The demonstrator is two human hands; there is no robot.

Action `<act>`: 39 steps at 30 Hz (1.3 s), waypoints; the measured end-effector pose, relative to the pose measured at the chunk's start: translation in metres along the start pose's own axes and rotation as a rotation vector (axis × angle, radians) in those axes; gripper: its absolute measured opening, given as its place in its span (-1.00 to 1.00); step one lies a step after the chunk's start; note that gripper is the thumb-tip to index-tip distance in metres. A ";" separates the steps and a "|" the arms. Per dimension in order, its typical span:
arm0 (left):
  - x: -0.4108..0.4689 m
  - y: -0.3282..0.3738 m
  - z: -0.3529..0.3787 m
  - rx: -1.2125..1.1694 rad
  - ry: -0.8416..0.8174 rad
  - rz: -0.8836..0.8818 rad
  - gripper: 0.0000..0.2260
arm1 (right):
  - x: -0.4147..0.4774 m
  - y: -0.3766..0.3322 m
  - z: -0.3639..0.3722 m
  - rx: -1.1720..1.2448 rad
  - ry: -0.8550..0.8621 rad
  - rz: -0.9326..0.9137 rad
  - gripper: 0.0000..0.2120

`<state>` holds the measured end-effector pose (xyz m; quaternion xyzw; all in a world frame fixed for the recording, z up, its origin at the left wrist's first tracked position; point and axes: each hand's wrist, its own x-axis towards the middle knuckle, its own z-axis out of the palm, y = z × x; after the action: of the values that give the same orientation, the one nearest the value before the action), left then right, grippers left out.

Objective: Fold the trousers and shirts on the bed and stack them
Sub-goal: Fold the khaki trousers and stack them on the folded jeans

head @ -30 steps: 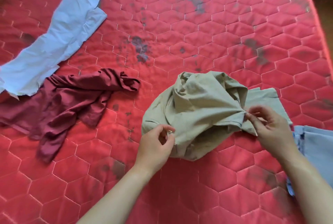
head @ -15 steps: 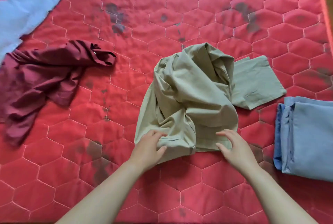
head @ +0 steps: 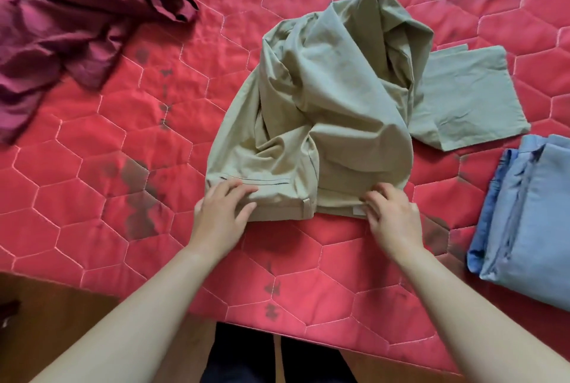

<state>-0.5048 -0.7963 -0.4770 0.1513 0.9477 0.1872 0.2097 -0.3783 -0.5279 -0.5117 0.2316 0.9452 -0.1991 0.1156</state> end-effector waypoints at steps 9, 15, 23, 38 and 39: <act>0.001 0.003 0.005 0.183 -0.266 -0.025 -0.61 | -0.044 0.061 -0.017 0.230 0.124 0.020 -0.85; -0.007 0.001 0.011 0.072 0.040 -0.021 -0.67 | -0.054 0.052 0.003 0.418 0.207 0.104 -0.63; -0.012 -0.021 0.009 -0.115 0.030 -0.211 -0.60 | -0.034 0.036 0.003 0.472 0.238 0.227 -0.63; -0.066 0.128 -0.376 -0.763 0.176 -0.058 -0.73 | -0.069 -0.100 -0.396 1.086 0.158 -0.042 -0.43; -0.071 0.138 -0.405 -0.895 0.175 -0.059 -0.75 | -0.070 -0.111 -0.431 1.087 0.187 -0.109 -0.39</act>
<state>-0.5990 -0.8183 -0.0539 0.0025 0.7917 0.5841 0.1789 -0.4259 -0.4599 -0.0686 0.2253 0.7233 -0.6425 -0.1153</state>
